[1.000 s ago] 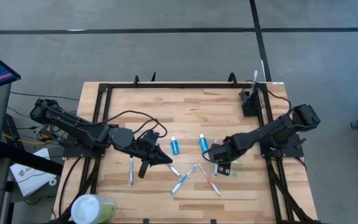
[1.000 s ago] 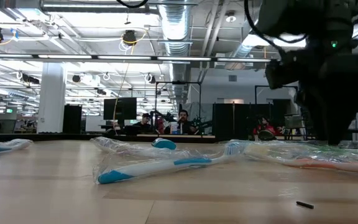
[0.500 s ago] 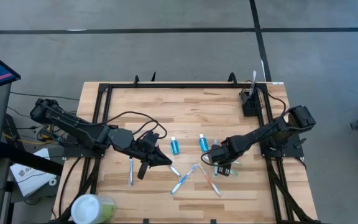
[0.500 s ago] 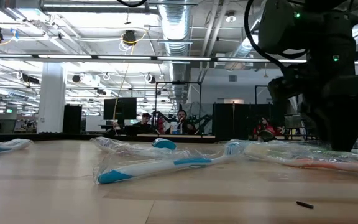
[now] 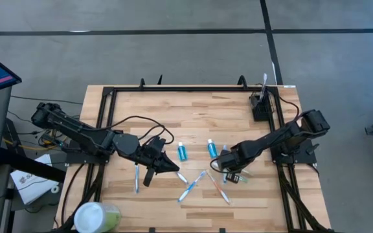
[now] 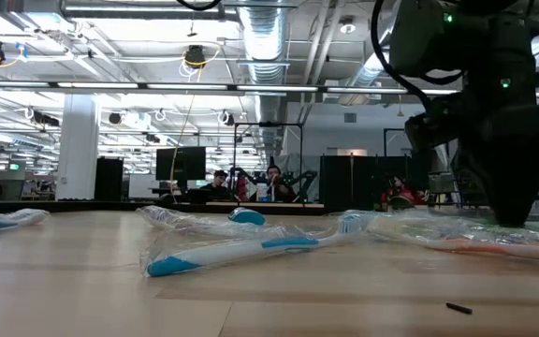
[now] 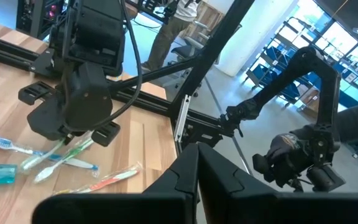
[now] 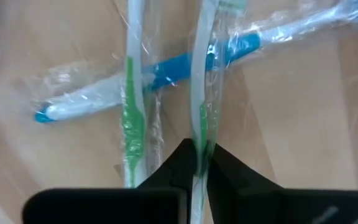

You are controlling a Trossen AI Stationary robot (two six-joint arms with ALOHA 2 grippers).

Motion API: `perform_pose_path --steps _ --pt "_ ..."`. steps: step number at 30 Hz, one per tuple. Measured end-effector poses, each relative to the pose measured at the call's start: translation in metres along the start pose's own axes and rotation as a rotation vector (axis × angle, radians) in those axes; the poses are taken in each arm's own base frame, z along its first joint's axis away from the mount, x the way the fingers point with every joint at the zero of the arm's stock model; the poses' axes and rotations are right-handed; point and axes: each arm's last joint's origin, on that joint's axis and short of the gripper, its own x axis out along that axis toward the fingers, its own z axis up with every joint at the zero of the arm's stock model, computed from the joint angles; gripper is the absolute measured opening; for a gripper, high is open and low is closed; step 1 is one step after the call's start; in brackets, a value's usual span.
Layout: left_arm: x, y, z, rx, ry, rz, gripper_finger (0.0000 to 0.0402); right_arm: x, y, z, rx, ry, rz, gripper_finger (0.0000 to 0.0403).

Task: Pick & Place toothbrushing station
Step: Put the top green toothbrush into the left section of wire organizer

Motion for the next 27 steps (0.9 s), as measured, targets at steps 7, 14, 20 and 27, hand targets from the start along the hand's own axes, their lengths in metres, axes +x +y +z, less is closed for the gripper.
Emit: perform_pose_path --steps 7,14,20,27 --pt "0.000 0.000 0.000 0.001 0.000 0.000 0.0002 -0.038 -0.006 -0.005 0.116 -0.170 0.038 0.0012" --pt "0.000 0.001 0.001 0.002 -0.020 0.033 0.0002 -0.096 -0.029 -0.023 0.356 -0.508 0.035 0.0006" --pt "0.000 0.003 0.002 0.002 -0.054 0.089 0.0002 -0.136 -0.058 -0.042 0.632 -0.923 -0.062 0.0004" --pt "0.000 0.004 0.003 0.002 -0.088 0.149 0.0002 -0.141 -0.092 -0.057 0.841 -1.080 -0.358 0.0004"
